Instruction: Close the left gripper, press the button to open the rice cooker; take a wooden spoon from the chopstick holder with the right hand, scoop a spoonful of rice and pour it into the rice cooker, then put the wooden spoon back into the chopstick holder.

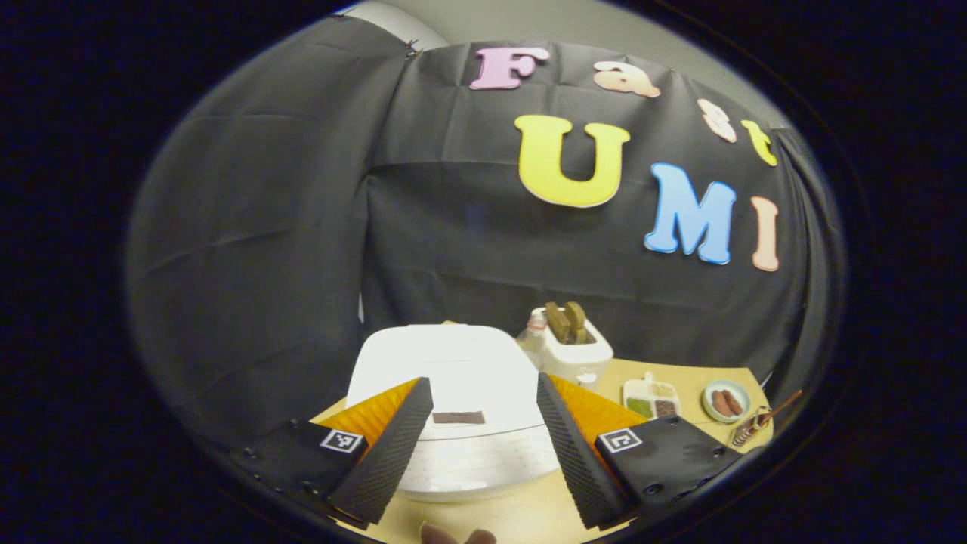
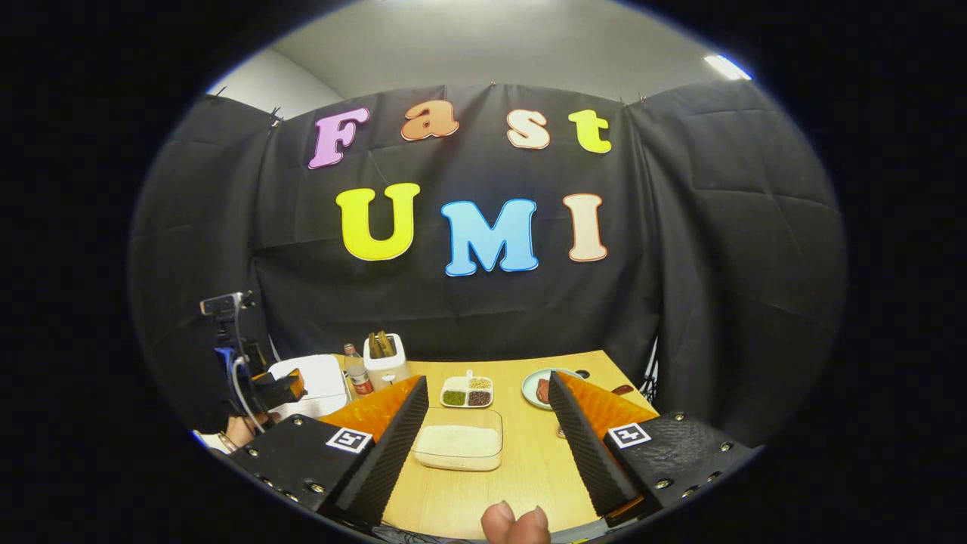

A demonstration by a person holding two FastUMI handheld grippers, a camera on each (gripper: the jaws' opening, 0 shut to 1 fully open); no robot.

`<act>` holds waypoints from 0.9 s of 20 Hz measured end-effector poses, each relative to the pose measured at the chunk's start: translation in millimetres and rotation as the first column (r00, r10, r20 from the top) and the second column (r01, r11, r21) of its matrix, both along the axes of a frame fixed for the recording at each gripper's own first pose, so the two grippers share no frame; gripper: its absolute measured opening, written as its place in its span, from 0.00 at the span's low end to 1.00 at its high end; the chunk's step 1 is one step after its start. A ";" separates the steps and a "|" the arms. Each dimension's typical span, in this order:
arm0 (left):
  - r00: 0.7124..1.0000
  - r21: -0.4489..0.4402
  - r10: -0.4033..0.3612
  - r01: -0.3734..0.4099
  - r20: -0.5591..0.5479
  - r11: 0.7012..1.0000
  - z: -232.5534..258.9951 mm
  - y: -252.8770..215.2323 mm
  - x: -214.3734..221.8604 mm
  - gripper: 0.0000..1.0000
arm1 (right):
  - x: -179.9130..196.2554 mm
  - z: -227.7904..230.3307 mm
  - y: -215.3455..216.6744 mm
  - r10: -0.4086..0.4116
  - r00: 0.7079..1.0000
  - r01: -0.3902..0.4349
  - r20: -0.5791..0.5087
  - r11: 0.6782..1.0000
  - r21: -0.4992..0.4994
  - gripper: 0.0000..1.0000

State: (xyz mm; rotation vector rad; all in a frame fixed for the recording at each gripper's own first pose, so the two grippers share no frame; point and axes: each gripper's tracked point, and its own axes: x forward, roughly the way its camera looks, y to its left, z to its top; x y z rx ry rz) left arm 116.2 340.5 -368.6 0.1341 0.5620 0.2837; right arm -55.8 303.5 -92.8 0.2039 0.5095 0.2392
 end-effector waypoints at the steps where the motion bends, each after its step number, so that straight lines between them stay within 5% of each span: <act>1: 0.999 -0.005 -0.040 0.040 0.011 0.999 13.1 -12.5 -2.2 0.96 | 5.0 2.7 -6.0 -0.005 1.000 0.005 0.011 1.000 -0.011 0.98; 9: 0.960 0.001 -0.206 0.209 0.192 0.978 141.6 -133.1 -20.6 0.99 | 48.9 19.8 -65.2 -0.037 0.993 0.040 0.116 0.999 -0.023 0.92; 11: 0.946 0.036 -0.245 0.243 0.214 0.969 168.1 -165.4 -33.1 1.00 | 57.4 26.3 -89.7 -0.041 0.988 0.044 0.148 0.999 -0.022 1.00; 12: 0.940 0.042 -0.262 0.259 0.218 0.965 179.1 -184.4 -40.1 0.93 | 61.7 31.6 -104.3 -0.044 0.986 0.047 0.162 0.999 -0.016 0.92; 18: 0.927 0.018 -0.271 0.276 0.261 0.961 220.1 -287.7 -94.2 0.93 | 72.1 49.7 -182.7 -0.052 0.965 0.045 0.256 0.998 0.035 0.97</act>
